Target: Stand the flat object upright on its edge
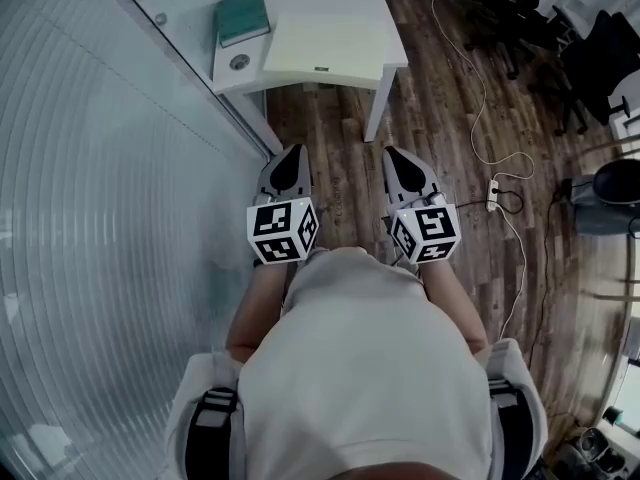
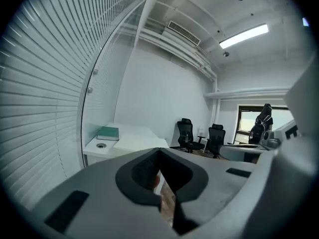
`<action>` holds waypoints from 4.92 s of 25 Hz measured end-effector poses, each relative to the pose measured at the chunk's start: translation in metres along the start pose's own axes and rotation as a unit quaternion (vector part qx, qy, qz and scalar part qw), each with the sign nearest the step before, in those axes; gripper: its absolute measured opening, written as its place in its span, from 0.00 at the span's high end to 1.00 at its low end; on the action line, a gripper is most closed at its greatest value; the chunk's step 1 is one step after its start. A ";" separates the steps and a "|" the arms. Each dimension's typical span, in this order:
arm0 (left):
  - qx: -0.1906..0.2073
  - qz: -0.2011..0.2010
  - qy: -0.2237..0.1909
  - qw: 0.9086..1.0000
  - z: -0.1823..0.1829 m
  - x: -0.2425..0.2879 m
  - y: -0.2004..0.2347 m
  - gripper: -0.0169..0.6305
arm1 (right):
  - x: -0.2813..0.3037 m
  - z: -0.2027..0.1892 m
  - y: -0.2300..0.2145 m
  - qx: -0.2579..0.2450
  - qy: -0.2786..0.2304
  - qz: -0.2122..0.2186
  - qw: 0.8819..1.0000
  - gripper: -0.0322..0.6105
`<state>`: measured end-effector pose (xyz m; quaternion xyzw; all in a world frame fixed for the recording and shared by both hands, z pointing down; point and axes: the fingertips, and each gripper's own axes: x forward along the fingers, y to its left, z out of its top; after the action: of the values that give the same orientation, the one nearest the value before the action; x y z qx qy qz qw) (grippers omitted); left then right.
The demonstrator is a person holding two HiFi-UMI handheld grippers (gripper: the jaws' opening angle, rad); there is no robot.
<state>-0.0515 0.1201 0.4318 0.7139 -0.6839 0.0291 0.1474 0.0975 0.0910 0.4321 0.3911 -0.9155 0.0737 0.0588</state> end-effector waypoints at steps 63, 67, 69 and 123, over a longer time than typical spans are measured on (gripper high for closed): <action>-0.007 -0.045 0.051 0.998 0.053 0.187 0.086 0.94 | 0.202 0.030 -0.052 0.058 0.017 -0.010 0.998 0.92; 0.001 -0.058 0.056 0.997 0.059 0.204 0.094 0.94 | 0.216 0.037 -0.057 0.072 0.007 -0.026 0.997 0.92; 0.004 -0.065 0.058 0.996 0.059 0.210 0.097 0.94 | 0.222 0.037 -0.058 0.080 0.004 -0.033 0.996 0.92; -0.002 -0.099 0.117 0.988 0.010 0.250 0.119 0.94 | 0.258 -0.111 -0.113 0.606 -0.123 -0.074 0.782 0.30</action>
<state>-0.1547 -0.1270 0.5037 0.7693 -0.5880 0.0966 0.2305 0.0076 -0.1485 0.5933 0.4180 -0.6500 0.5604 -0.2979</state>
